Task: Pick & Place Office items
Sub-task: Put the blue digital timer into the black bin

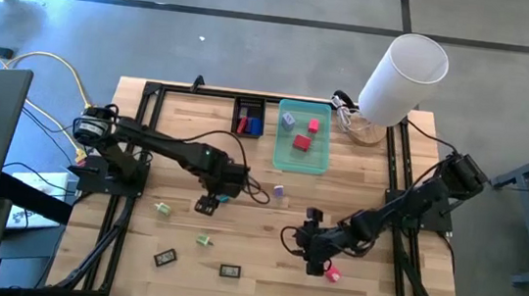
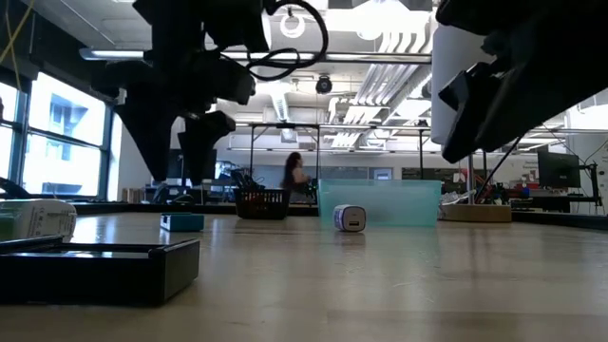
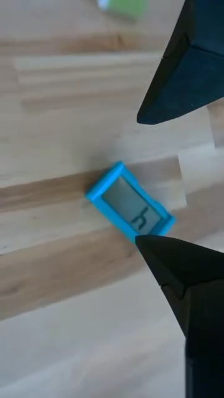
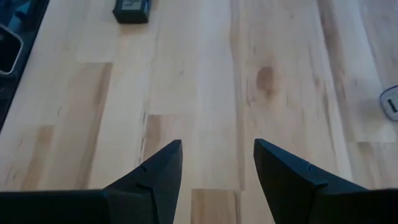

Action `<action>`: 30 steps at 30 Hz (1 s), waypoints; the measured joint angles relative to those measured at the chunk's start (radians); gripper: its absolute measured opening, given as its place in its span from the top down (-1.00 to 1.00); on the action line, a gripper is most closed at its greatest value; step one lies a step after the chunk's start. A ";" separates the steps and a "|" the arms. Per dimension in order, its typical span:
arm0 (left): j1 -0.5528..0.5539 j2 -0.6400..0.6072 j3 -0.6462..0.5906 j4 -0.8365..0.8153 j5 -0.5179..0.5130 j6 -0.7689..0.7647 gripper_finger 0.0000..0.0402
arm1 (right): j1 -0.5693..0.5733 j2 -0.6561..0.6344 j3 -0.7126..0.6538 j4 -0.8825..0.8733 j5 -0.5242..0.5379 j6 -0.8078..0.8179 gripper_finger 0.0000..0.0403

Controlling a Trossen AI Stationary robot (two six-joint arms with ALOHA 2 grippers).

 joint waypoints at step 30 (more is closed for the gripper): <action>-0.038 -0.001 -0.071 0.058 -0.129 0.264 -0.49 | -0.052 0.000 0.000 0.146 0.001 0.114 0.07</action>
